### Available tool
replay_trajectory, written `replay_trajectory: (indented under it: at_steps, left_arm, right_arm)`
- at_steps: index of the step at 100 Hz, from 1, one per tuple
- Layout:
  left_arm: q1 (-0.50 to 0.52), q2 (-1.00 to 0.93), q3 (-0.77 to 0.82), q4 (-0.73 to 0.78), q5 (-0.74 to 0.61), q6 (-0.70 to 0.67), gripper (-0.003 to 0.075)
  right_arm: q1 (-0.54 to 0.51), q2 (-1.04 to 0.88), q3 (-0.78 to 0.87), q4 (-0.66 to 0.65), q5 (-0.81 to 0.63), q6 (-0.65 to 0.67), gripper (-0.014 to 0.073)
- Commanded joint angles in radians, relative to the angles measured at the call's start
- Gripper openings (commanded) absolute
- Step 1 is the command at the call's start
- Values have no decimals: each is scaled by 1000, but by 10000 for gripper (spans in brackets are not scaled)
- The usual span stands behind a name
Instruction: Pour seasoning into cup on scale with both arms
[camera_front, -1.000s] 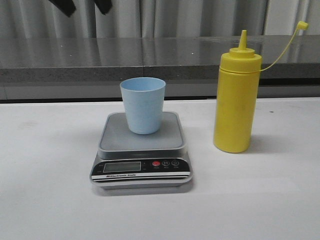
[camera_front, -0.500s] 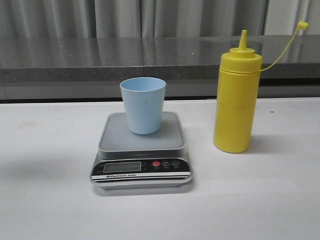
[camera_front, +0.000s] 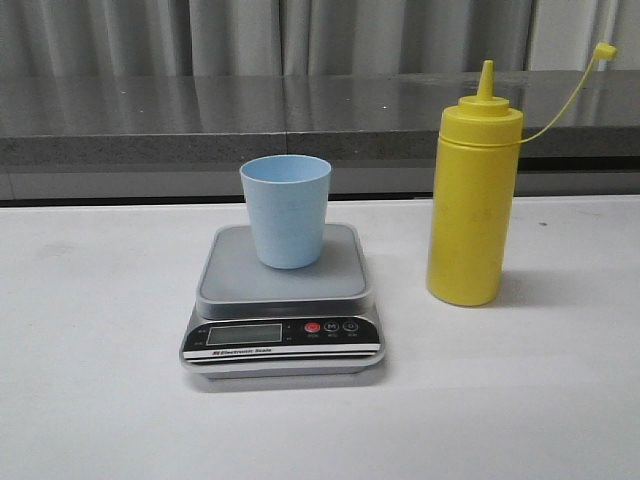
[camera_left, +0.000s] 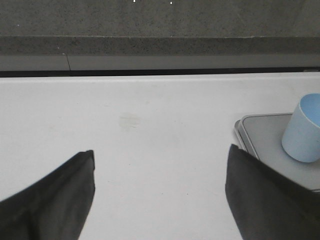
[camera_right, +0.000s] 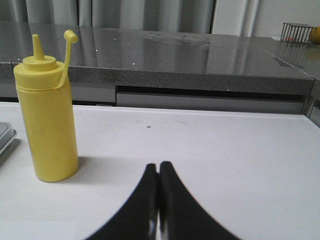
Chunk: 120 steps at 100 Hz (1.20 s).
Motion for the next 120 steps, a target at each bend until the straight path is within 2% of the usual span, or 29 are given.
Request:
replay_trajectory:
  at_steps: [1, 35, 65, 77, 106, 120]
  left_arm:
    - [4, -110, 22, -12, -91, -9, 512]
    - [4, -452, 145, -10, -10, -9, 512]
    - [4, -498, 167, -10, -17, -9, 499]
    - [4, -498, 167, -10, -26, -9, 393]
    - [4, -498, 167, -10, -37, -9, -22]
    - [4, -498, 167, -10, -35, -9, -20]
  right_arm:
    - [-7, -19, -21, -9, -80, -3, -69]
    - [-7, -19, -21, -9, -80, -3, -69]
    - [-7, -19, -21, -9, -80, -3, -69]
    - [-7, -19, -21, -9, -80, -3, -69]
    - [-7, -19, -21, -9, -80, -3, -69]
    - [-7, -20, -21, -9, -86, -3, -69]
